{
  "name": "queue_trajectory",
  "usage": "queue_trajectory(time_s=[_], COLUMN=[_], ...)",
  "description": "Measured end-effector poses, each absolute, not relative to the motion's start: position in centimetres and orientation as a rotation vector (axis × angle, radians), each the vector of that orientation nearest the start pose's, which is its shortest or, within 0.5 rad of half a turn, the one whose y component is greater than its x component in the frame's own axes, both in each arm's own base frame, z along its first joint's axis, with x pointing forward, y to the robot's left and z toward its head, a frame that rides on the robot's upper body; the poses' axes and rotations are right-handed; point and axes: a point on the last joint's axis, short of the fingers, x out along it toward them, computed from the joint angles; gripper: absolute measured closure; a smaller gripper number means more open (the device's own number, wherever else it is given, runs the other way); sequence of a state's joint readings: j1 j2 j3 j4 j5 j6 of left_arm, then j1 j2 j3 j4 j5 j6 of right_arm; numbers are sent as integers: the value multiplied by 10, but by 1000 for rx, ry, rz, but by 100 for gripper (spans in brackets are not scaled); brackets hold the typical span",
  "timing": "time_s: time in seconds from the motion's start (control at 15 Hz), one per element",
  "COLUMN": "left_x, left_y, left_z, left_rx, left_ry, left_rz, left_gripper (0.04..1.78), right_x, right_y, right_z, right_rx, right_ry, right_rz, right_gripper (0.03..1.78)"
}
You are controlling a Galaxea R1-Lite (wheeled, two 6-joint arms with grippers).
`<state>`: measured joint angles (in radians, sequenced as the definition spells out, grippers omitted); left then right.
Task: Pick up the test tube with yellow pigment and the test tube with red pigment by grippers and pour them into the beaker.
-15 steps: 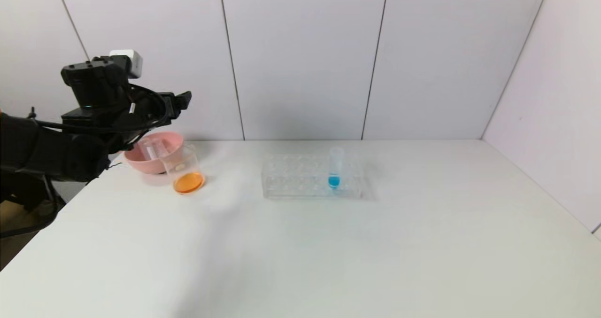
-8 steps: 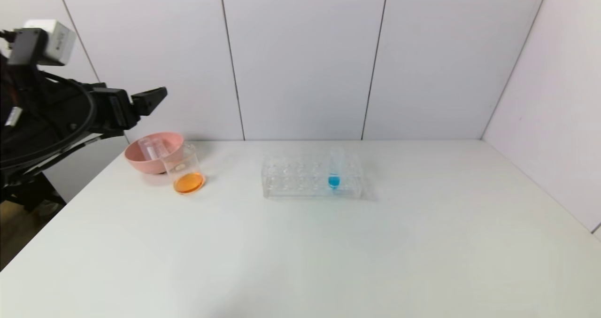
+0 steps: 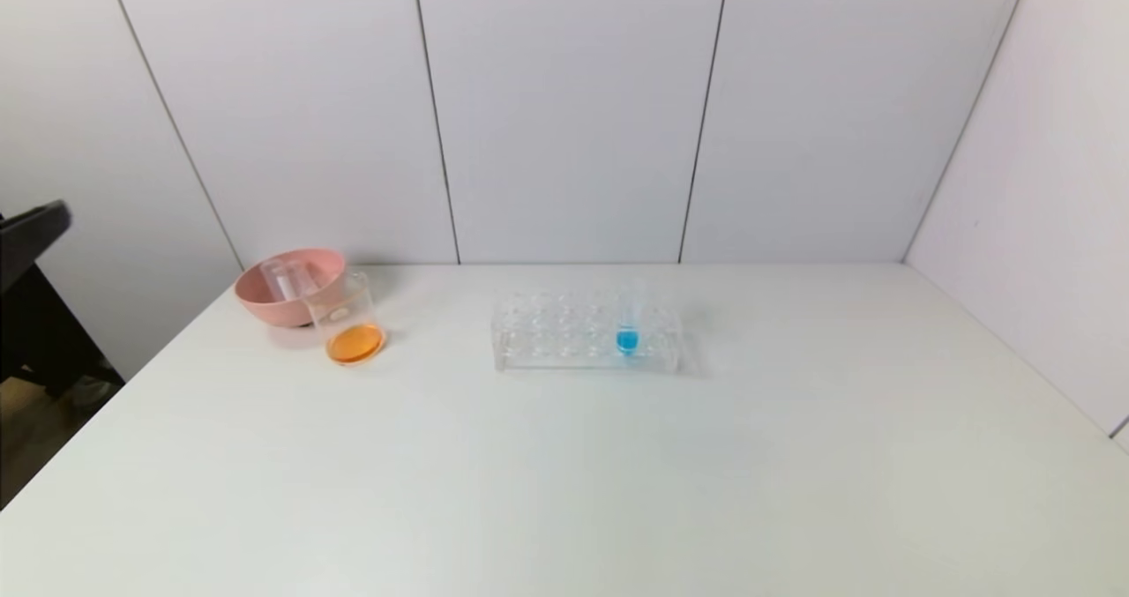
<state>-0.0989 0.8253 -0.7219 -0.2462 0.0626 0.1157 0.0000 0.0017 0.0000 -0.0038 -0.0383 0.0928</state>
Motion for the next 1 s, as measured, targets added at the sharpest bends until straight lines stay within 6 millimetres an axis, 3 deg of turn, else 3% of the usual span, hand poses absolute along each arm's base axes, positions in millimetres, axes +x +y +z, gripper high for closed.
queue_trajectory(time_s=[0.33, 0.67, 0.8, 1.0], left_x=[0, -52, -58, -45], left_y=[2, 2, 1, 1], left_z=[262, 212, 188, 147], left_rx=[112, 111, 114, 93], left_ry=[-258, -403, -425, -362], left_rz=[71, 64, 42, 27], left_gripper=[6, 6, 6, 6], right_x=[-23, -23, -23, -23], right_y=[-1, -1, -1, -1], right_z=[76, 76, 76, 76], right_rx=[93, 93, 93, 93], right_ry=[-4, -4, -4, -4], right_rz=[-38, -38, -37, -37], right_gripper=[10, 10, 10, 10])
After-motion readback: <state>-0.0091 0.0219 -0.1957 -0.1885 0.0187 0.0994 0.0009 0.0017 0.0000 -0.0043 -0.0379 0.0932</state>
